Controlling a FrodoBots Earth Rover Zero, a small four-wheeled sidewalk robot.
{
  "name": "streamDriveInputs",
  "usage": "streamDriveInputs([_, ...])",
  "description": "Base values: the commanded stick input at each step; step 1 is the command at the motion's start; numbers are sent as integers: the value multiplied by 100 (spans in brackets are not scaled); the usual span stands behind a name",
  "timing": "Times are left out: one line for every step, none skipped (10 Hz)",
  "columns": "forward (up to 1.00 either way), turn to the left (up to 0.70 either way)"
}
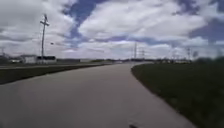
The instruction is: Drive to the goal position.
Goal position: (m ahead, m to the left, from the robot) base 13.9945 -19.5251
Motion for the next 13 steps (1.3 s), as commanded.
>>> streamDriveInputs([100,0])
streamDriveInputs([100,0])
streamDriveInputs([100,0])
streamDriveInputs([100,0])
streamDriveInputs([100,0])
streamDriveInputs([100,-11])
streamDriveInputs([100,-27])
streamDriveInputs([100,-10])
streamDriveInputs([100,0])
streamDriveInputs([100,0])
streamDriveInputs([100,-5])
streamDriveInputs([100,-27])
streamDriveInputs([100,-27])
